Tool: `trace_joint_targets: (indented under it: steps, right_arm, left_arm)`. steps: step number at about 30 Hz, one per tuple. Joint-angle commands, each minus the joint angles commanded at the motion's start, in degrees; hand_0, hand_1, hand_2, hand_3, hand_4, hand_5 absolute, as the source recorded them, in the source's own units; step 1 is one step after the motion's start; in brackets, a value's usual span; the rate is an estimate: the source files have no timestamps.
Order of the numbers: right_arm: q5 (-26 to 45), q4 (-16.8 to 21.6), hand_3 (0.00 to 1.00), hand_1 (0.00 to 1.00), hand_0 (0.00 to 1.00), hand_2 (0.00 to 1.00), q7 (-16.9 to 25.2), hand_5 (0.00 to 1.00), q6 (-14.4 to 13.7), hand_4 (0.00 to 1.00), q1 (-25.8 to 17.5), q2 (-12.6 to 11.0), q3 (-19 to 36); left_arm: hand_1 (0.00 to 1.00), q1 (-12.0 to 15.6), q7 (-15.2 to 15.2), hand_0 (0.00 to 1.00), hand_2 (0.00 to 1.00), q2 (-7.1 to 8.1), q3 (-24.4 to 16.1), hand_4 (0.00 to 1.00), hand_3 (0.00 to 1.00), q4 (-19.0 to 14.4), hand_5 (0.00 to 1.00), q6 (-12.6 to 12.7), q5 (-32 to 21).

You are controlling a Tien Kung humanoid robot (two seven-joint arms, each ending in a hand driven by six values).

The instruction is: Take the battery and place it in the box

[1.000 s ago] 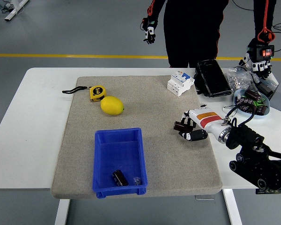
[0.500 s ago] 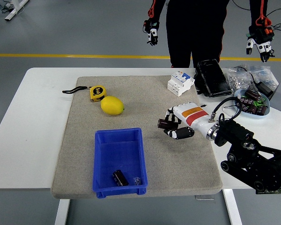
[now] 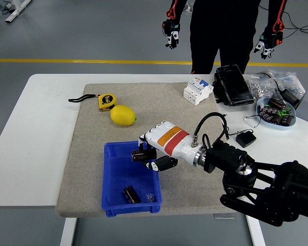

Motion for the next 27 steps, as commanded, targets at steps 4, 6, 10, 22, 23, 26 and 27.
trace_joint_targets:
  steps: [4,6,10,22,23,26,27]
  right_arm:
    - [-1.7,1.5,0.520,0.417,0.278,0.495,-0.5,0.303,1.7,0.722,0.9,1.4,-1.8]
    - [-2.4,1.3,0.520,0.417,0.278,0.495,0.2,0.303,1.0,0.722,0.9,1.9,-2.1]
    - [-2.2,0.3,0.880,0.563,0.437,0.659,0.9,0.413,-0.1,0.939,0.9,2.7,-1.9]
    - [-1.7,-0.5,0.998,0.595,0.476,0.702,2.4,0.399,-1.5,0.961,1.7,2.8,0.1]
    - [-1.7,-0.5,0.998,0.595,0.476,0.702,2.4,0.399,-1.6,0.961,1.7,2.7,0.5]
    - [-1.6,-0.6,0.998,0.592,0.476,0.698,2.3,0.404,-1.7,0.962,1.5,2.1,2.2]
    - [-1.6,-0.7,0.998,0.592,0.476,0.698,2.3,0.404,-1.7,0.962,1.4,1.8,3.0]
  left_arm:
    - [0.649,0.0,0.1,0.656,0.660,0.05,-0.2,0.630,0.582,0.0,0.581,-0.1,0.3]
    - [0.649,0.0,0.2,0.656,0.660,0.07,-0.3,0.630,0.582,0.0,0.581,-0.1,0.5]
    - [0.649,0.0,0.3,0.657,0.661,0.11,-0.5,0.631,0.582,0.0,0.582,-0.1,0.7]
    - [0.649,0.3,0.5,0.653,0.669,0.18,-0.9,0.633,0.582,0.0,0.584,-0.3,1.4]
    - [0.649,0.3,0.5,0.653,0.669,0.17,-0.9,0.633,0.582,0.0,0.584,-0.3,1.4]
    - [0.651,0.3,0.4,0.651,0.670,0.15,-0.9,0.632,0.582,0.0,0.583,-0.2,1.3]
    - [0.651,0.4,0.4,0.651,0.670,0.15,-0.8,0.632,0.582,0.0,0.583,-0.2,1.3]
